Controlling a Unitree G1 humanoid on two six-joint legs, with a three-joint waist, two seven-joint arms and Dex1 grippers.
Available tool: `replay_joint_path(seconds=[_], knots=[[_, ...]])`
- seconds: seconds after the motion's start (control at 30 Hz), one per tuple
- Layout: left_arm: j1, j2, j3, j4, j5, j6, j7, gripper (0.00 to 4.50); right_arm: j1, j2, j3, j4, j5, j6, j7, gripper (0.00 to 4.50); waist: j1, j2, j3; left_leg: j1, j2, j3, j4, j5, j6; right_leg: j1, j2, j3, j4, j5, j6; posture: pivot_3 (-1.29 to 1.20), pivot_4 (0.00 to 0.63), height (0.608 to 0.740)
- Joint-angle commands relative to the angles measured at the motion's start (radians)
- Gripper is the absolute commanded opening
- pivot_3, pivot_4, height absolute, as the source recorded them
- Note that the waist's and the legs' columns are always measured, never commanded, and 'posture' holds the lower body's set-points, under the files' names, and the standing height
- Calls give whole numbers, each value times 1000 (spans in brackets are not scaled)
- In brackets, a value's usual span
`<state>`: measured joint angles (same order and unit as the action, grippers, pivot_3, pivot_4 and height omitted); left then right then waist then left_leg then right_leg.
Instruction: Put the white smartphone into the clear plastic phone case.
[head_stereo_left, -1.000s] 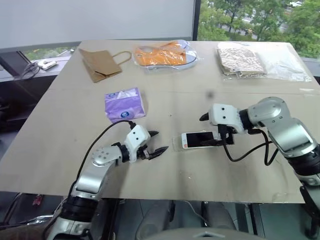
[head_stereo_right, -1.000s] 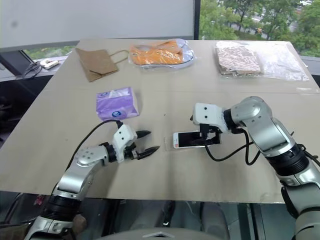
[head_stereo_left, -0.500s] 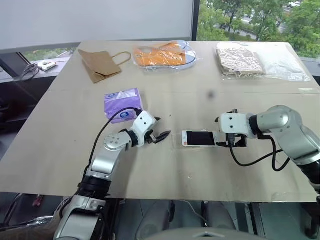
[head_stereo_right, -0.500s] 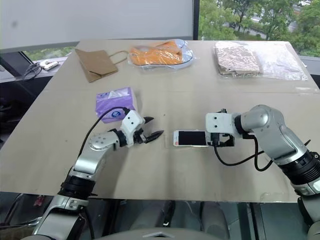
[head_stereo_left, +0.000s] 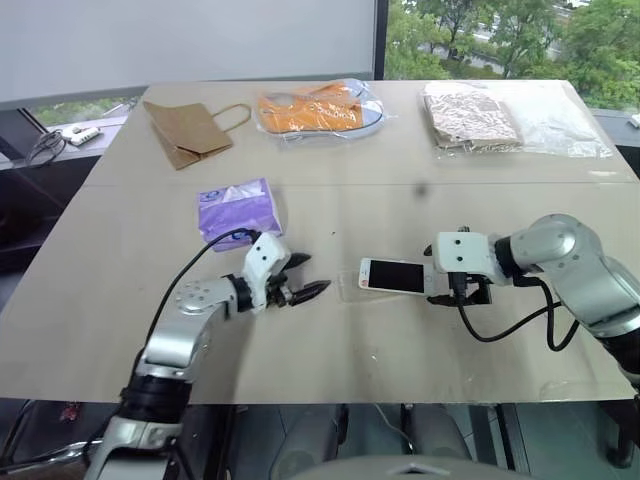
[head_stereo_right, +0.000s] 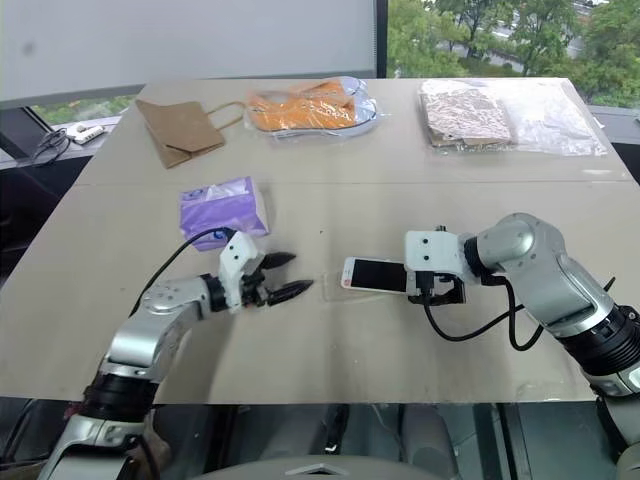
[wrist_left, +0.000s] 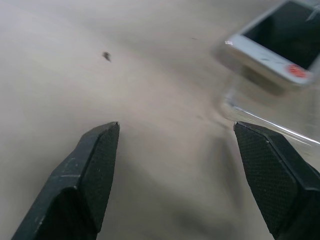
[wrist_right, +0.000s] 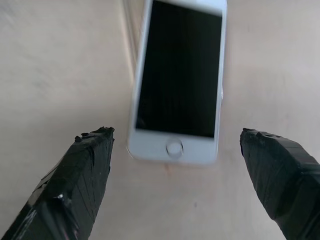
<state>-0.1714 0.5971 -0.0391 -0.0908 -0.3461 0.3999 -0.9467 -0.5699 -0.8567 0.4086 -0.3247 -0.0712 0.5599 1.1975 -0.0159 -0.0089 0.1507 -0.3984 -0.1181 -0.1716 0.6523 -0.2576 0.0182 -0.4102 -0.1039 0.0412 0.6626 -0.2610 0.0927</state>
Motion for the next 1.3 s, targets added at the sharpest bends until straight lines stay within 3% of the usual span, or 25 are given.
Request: replay_joint_path(seconds=[0.03,0.37,0.7,0.87,1.1,1.3], knots=[[59,49,3,-98,-69,32,-90,3738,-13,-1,1,13,-25,-37,-14,4354,1,0,0,0,0,0,0,0,0,0,0,0,0,0,0,0,150,740],[44,-65,-146,-97,88,7,72,3738,-72,26,9,29,-41,-13,0,4354,31,0,0,0,-1,0,0,0,0,0,0,-1,0,0,0,0,150,740],[-58,-106,-121,70,168,-80,152,3738,-70,23,-7,-1,-21,15,11,4354,57,1,-1,3,-1,-2,2,1,-2,4,0,-4,1,1,0,0,150,740],[-102,-109,-108,163,181,-148,156,3738,-93,162,-158,-64,232,272,6,4354,49,1,-1,5,0,-3,2,2,-2,5,1,-3,1,1,-1,0,150,740],[-94,-108,-110,170,180,-172,151,3738,-136,210,-92,155,67,73,-213,4354,36,1,-1,5,0,-3,2,2,-3,5,1,-4,2,2,-2,0,150,740],[-83,-109,-114,161,182,-174,146,3738,-251,290,5,474,-86,-166,-326,4354,23,1,-2,7,0,-2,1,3,-3,5,2,-3,3,2,-2,0,150,740]])
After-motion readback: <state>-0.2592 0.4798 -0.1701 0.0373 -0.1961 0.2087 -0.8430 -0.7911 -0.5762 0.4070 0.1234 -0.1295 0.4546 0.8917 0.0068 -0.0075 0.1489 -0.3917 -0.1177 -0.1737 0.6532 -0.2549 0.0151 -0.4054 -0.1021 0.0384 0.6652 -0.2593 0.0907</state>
